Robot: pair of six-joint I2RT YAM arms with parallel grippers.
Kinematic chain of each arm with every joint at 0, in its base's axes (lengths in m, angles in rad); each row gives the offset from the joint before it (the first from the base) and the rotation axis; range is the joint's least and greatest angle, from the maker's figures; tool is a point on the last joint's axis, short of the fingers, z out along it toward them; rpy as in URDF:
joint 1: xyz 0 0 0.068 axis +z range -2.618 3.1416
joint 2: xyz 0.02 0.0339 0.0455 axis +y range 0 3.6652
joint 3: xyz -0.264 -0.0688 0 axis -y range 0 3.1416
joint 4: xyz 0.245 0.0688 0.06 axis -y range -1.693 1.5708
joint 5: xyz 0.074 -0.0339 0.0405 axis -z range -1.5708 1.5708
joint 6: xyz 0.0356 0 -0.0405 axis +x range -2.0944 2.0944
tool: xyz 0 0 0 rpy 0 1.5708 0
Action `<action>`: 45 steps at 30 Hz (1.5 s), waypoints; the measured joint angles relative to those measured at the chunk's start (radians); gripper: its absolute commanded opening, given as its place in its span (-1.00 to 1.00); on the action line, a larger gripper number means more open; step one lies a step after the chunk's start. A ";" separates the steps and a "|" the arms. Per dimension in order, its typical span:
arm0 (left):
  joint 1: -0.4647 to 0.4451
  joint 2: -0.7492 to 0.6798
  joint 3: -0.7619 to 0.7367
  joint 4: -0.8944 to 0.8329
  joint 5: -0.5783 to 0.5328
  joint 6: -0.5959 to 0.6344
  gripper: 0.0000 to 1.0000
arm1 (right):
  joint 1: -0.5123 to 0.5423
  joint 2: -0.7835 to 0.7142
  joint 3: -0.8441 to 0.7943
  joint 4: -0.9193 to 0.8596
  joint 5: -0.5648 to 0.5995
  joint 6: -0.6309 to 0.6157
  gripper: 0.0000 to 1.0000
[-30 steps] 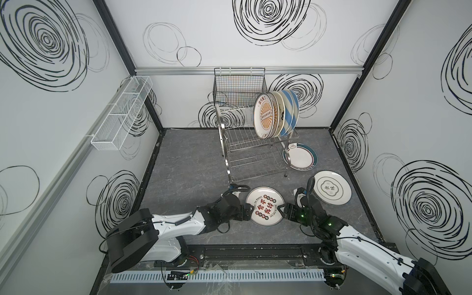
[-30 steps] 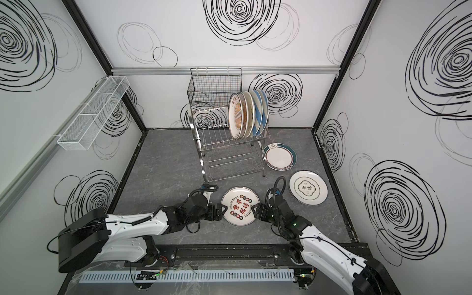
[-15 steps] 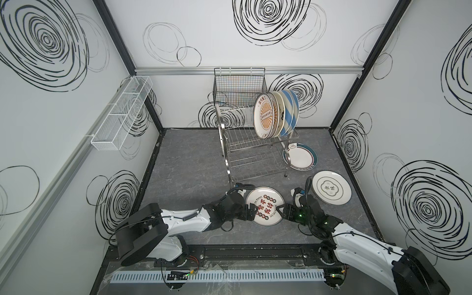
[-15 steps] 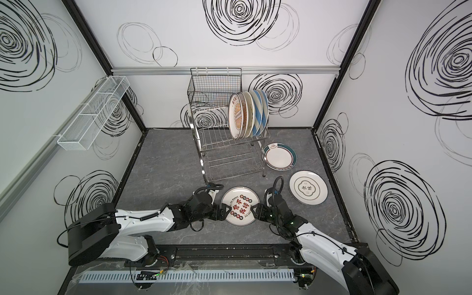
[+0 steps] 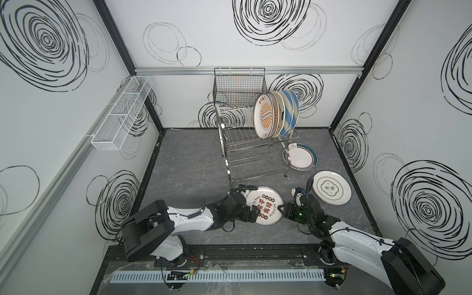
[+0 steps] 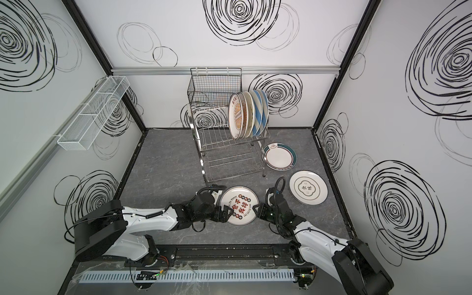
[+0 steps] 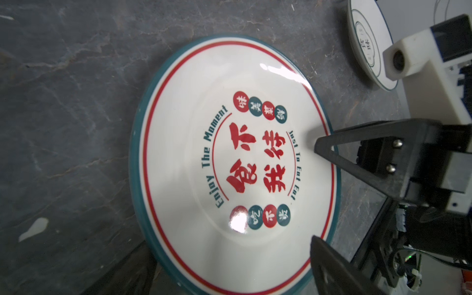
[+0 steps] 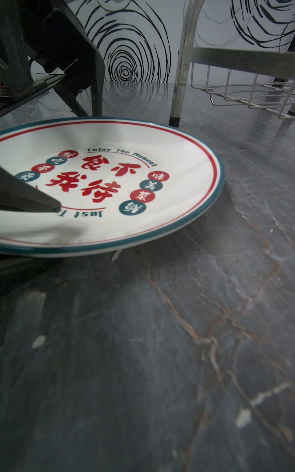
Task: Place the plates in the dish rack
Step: 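Push the plate rim into the right gripper with the left while it closes, then lift the red-lettered plate upright with the right gripper while the left gripper withdraws, then carry the red-lettered plate to the rack in front of the sunburst plates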
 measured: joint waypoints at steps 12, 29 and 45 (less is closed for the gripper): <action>-0.001 -0.013 0.000 -0.023 0.000 -0.010 0.91 | -0.054 -0.109 0.032 -0.062 -0.061 0.021 -1.00; 0.219 -0.429 0.082 -0.445 0.021 0.059 0.91 | -0.077 -0.347 0.334 -0.542 -0.047 -0.135 -1.00; 0.680 -0.656 0.141 -0.681 0.075 0.282 0.91 | -0.035 -0.169 0.996 -0.766 -0.050 -0.253 -1.00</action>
